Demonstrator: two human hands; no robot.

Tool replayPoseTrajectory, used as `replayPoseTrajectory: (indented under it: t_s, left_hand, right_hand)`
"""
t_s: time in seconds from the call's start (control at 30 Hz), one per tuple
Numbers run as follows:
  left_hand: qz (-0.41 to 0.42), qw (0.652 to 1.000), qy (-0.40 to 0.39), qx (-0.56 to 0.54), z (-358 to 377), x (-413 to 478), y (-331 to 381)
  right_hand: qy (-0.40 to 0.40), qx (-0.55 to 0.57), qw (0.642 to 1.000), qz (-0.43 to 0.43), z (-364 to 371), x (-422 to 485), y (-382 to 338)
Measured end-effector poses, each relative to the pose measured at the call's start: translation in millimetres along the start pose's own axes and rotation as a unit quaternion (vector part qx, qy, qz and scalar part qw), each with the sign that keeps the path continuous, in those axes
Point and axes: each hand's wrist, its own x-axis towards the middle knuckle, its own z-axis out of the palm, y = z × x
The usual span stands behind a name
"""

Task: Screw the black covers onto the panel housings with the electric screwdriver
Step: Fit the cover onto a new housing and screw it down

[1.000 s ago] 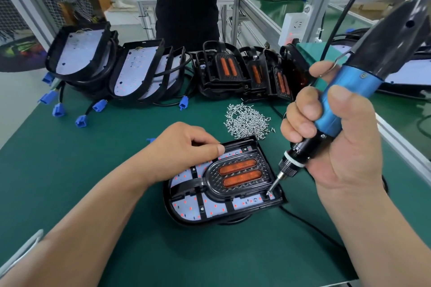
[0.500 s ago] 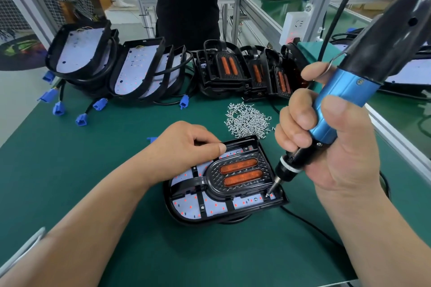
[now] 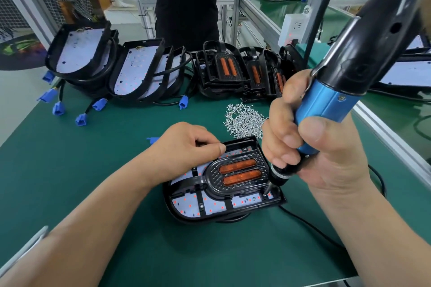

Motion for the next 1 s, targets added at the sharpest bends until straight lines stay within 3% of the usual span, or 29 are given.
replayPoseTrajectory:
  t_s: [0.23,0.6,0.87,1.0]
  left_hand:
    - [0.009,1.0,0.0,0.0,-0.3,-0.5,0.6]
    - [0.008,1.0,-0.013,-0.01,-2.1,-0.5,0.4]
    - [0.006,1.0,-0.021,-0.008,-6.4,-1.7,-2.7]
    - [0.0,1.0,-0.024,-0.002,-10.1,-1.1,-3.9]
  right_hand:
    - [-0.025,0.013,1.0,-0.001,-7.0,2.1,3.3]
    - [0.193,0.087,0.976,-0.056,-36.7,3.0,2.9]
    - [0.391,0.097,0.915,-0.019,-77.9,-5.2,-16.2]
    - [0.41,0.049,0.909,0.051,-95.1,-12.5,-24.0]
